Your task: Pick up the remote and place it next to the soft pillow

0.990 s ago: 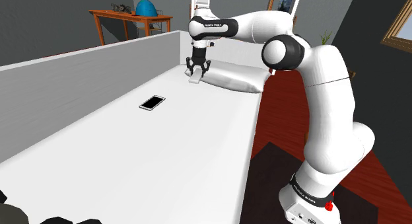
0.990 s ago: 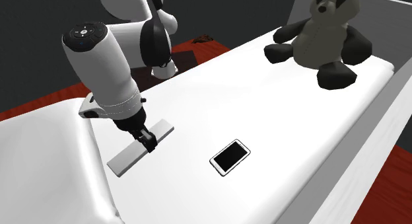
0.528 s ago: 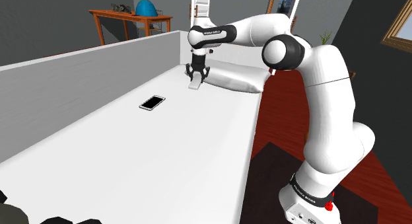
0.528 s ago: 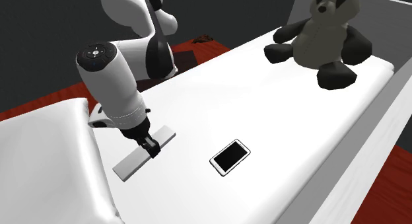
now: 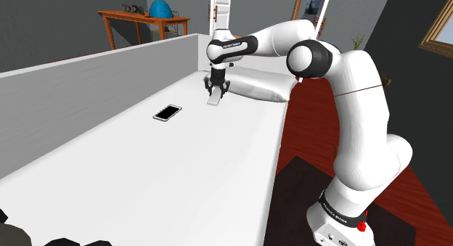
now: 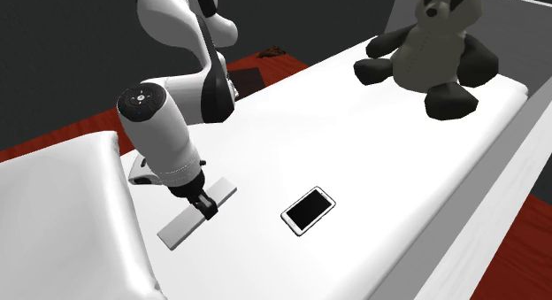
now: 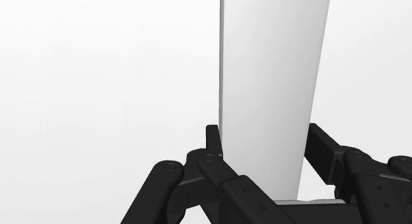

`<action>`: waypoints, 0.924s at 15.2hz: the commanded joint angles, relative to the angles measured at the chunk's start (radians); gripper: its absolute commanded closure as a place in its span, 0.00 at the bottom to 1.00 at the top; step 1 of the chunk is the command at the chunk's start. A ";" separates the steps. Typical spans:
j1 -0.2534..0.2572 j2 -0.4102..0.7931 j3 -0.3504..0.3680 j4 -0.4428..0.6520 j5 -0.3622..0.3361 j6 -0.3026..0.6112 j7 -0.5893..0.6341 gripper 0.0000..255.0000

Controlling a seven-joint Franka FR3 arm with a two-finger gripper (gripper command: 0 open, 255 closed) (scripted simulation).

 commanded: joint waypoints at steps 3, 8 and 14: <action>0.000 0.014 -0.002 -0.036 -0.004 0.051 0.003 1.00; 0.000 0.014 -0.002 -0.036 -0.004 0.051 0.003 1.00; 0.000 0.015 -0.002 -0.036 -0.004 0.051 0.003 0.00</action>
